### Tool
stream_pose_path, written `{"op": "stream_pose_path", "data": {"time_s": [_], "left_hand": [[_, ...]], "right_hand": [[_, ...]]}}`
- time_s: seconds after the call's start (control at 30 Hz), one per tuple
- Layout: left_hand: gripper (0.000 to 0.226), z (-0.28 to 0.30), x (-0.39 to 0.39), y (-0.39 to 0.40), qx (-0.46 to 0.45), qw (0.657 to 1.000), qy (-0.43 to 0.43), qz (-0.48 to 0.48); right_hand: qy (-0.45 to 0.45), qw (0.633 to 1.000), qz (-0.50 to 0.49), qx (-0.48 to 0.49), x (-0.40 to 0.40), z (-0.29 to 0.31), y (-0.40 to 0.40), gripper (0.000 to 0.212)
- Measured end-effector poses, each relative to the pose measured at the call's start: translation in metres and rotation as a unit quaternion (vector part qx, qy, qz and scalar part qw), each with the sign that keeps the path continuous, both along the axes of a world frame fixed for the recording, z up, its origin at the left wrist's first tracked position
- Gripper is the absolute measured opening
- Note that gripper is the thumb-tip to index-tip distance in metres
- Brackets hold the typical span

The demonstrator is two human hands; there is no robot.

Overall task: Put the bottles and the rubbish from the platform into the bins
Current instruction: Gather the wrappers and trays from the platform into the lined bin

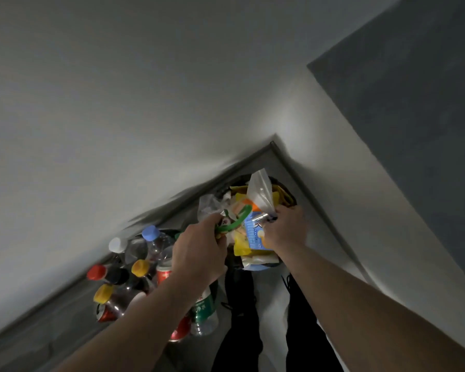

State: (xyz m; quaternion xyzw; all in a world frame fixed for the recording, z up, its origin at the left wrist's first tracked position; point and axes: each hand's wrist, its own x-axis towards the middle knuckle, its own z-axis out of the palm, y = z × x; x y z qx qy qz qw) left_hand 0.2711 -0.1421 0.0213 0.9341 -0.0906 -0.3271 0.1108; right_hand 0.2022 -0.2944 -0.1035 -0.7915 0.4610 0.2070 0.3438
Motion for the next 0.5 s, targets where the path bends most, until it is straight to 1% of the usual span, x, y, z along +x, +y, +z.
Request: {"op": "stream_pose_path", "data": {"time_s": [0.1, 0.2, 0.3, 0.43, 0.5], "left_hand": [[0.037, -0.014, 0.004, -0.006, 0.007, 1.000, -0.006, -0.016], [0.040, -0.026, 0.007, -0.012, 0.007, 1.000, -0.008, -0.026], [0.044, -0.035, 0.010, -0.017, -0.007, 0.999, -0.017, -0.033], [0.044, -0.038, 0.010, -0.019, -0.016, 0.999, -0.028, -0.044], [0.041, -0.033, 0.008, -0.020, -0.019, 0.998, -0.033, -0.051]], "right_hand": [[0.001, 0.999, -0.040, 0.028, 0.000, -0.017, 0.004, 0.022], [0.006, 0.997, -0.058, 0.044, -0.002, -0.033, 0.005, 0.024], [0.016, 0.991, -0.090, 0.094, 0.001, -0.046, 0.004, 0.043], [0.001, 0.984, -0.106, 0.144, -0.001, -0.051, 0.002, 0.051], [-0.023, 0.982, -0.108, 0.151, -0.009, -0.042, 0.003, 0.066]]}}
